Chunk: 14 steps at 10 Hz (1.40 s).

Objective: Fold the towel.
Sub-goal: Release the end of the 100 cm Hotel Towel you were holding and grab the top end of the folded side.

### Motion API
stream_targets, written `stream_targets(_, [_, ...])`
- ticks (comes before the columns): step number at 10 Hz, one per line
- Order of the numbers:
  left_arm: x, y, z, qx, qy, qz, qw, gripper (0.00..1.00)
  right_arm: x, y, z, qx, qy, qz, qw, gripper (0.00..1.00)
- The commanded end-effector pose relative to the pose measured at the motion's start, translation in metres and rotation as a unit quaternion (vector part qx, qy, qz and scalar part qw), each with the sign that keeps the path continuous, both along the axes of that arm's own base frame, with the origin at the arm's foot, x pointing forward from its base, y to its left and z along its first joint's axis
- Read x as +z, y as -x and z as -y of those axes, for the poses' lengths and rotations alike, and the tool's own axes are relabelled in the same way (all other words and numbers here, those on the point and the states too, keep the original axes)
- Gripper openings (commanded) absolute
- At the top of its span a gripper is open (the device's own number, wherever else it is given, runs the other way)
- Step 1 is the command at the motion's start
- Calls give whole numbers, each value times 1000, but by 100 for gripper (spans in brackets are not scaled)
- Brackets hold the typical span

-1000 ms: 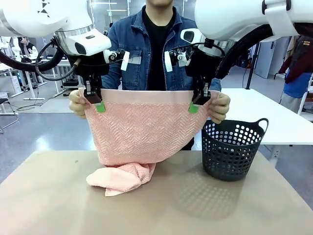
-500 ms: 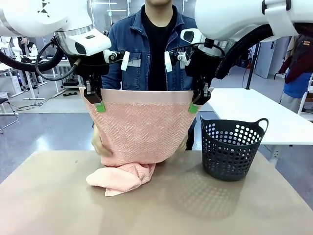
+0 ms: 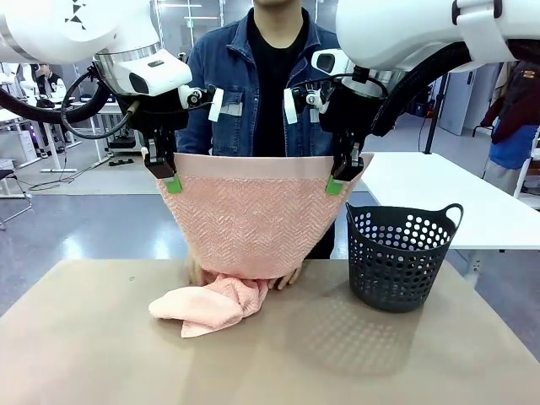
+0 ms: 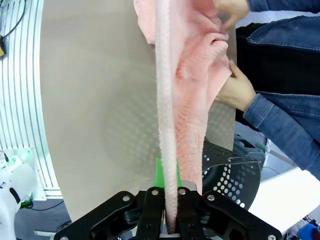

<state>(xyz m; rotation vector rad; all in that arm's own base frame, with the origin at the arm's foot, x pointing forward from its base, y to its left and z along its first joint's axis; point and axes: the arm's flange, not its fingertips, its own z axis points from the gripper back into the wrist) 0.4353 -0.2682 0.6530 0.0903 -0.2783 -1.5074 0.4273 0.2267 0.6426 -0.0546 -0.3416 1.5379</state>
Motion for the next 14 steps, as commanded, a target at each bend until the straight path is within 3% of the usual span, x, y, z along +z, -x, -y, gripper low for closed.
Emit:
stream_targets(1, [1, 0, 0, 0, 0, 0, 1000, 0, 0, 0, 0, 0, 0, 1, 1000, 0])
stream_targets(14, [1, 0, 0, 0, 0, 0, 1000, 0, 0, 0, 0, 0, 0, 1, 1000, 0])
